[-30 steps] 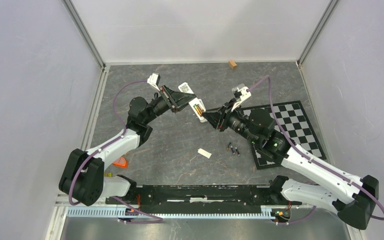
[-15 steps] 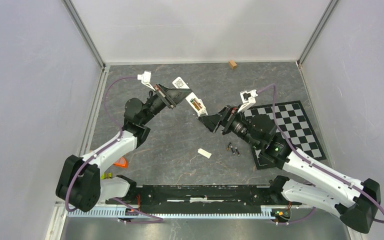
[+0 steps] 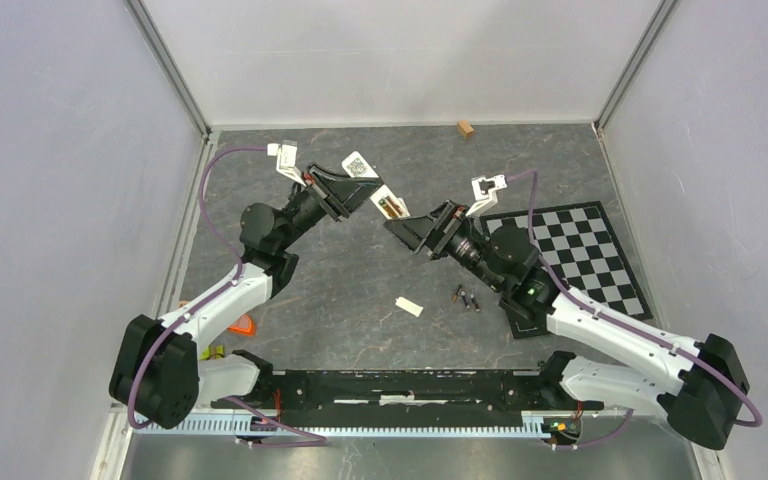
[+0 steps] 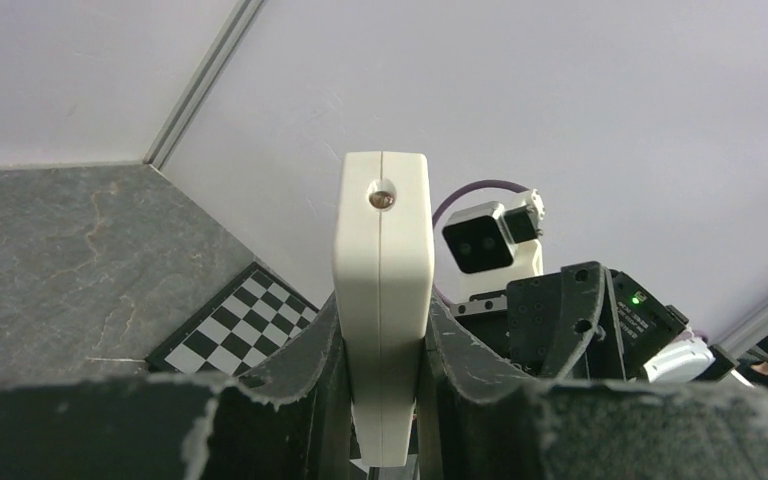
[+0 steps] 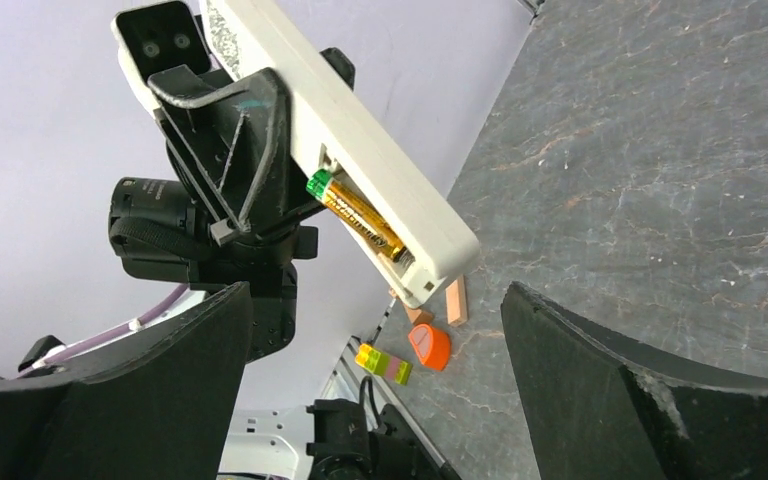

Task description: Load the batteries into the remote control

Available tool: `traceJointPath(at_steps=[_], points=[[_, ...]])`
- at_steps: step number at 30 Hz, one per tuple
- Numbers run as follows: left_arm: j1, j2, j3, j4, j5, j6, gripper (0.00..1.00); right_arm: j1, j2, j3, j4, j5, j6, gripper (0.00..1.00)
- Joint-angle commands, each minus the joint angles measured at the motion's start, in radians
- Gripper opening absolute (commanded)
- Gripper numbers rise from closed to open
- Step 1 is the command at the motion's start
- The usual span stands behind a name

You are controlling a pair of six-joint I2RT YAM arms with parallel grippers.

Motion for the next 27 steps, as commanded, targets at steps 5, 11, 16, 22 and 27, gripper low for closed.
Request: traceJointPath(at_steps=[5, 11, 16, 22, 27], points=[[0.002, -0.015, 0.001, 0.093, 0.043, 0.035, 0.02, -0.025, 0.065, 0.010, 0.110, -0.023, 0.101, 0.98], [0.002, -0.020, -0.013, 0.077, 0.013, -0.027, 0.02, -0.030, 0.119, 0.038, 0.211, -0.057, 0.109, 0.98], [0.002, -0.018, -0.021, 0.083, 0.008, -0.059, 0.02, -0.034, 0.133, 0.042, 0.235, -0.058, 0.126, 0.98], [0.002, -0.020, -0.019, 0.092, 0.016, -0.072, 0.02, -0.048, 0.142, 0.051, 0.238, -0.050, 0.160, 0.98], [0.002, -0.019, -0.025, 0.112, 0.029, -0.080, 0.02, -0.059, 0.162, 0.068, 0.234, -0.058, 0.181, 0.98]])
